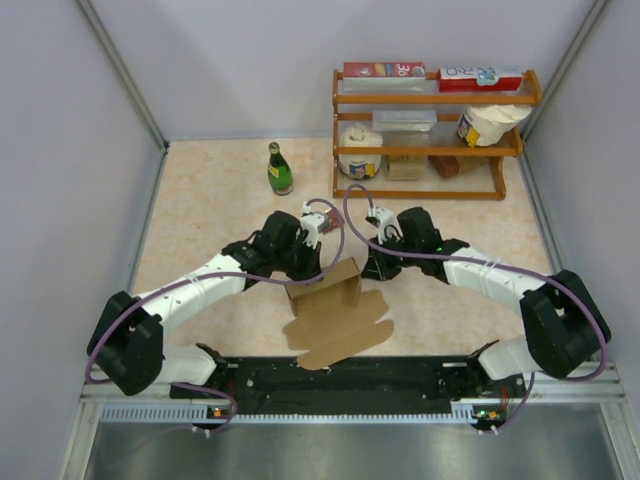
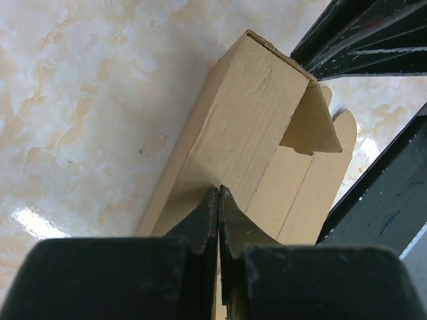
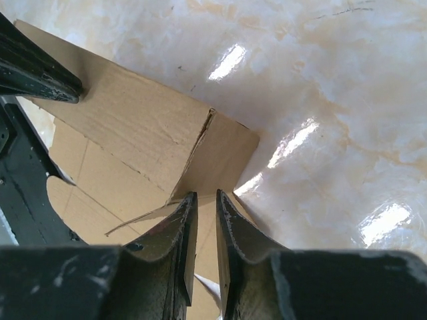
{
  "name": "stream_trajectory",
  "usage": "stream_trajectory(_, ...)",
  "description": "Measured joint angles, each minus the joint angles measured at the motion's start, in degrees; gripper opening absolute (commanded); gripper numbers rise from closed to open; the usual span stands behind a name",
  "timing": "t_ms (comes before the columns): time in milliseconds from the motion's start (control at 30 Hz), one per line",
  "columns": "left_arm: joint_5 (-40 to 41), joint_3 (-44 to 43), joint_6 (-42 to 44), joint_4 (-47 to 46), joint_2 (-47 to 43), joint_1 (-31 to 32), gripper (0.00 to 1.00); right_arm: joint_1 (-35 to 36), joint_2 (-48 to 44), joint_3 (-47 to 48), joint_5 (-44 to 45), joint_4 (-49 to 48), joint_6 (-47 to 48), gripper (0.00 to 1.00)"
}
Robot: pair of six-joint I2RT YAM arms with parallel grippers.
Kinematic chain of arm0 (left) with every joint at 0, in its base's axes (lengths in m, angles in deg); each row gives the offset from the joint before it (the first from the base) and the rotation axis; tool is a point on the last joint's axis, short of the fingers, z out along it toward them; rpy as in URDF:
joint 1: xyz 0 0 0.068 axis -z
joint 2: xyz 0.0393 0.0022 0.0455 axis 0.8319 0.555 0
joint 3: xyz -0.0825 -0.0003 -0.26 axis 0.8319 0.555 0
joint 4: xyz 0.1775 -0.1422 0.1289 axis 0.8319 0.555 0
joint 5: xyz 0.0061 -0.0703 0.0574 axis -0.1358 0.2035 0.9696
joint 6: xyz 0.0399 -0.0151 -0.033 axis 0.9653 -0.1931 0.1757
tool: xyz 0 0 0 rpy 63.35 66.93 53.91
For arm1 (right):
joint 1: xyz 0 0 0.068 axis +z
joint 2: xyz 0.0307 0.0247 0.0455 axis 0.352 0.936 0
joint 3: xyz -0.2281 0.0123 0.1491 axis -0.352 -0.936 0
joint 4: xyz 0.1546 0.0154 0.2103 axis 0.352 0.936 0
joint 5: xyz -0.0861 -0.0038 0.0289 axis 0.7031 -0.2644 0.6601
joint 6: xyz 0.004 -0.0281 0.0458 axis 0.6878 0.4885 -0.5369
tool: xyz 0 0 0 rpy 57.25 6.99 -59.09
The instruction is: Fold the paper box
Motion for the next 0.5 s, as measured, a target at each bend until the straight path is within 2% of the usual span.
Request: stream_trajectory(500,-0.5,0.0,-0.2,-0.1,0.7,0.0,0.0,2.4,0.6,-1.7,2.5,-0.6,1.4,0.37)
